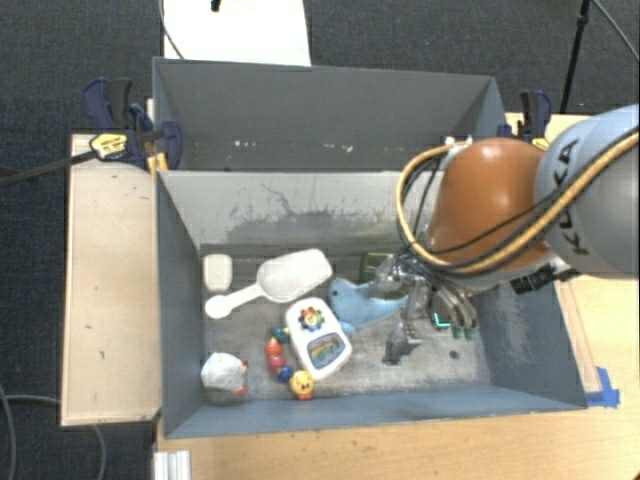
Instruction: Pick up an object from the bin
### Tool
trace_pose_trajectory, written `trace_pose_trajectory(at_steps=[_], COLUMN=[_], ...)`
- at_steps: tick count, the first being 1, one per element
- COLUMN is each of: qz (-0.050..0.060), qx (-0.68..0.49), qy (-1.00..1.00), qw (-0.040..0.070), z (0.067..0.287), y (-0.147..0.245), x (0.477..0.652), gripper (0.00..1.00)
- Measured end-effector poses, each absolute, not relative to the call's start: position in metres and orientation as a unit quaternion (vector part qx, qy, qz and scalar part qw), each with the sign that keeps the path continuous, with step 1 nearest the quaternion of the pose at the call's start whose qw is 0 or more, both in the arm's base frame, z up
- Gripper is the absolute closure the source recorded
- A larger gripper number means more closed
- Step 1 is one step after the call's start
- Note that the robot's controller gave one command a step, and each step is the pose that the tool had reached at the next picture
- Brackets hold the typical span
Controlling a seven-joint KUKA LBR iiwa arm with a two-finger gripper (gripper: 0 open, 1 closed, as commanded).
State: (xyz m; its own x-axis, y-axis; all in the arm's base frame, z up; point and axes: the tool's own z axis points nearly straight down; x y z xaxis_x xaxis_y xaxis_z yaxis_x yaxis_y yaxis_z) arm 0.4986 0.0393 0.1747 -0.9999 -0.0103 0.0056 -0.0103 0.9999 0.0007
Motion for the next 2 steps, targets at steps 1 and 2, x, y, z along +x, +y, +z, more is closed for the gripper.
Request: trace_pose_trajectory(at_steps=[1, 2], qz=[0.0, -0.001], qx=[0.004, -0.008], qy=[-1.0, -1.0], qw=[-0.001, -0.004], z=[0.178, 0.107], y=[0.039, 0.021], x=[0.5, 0.526], gripper=[0.0, 0.0])
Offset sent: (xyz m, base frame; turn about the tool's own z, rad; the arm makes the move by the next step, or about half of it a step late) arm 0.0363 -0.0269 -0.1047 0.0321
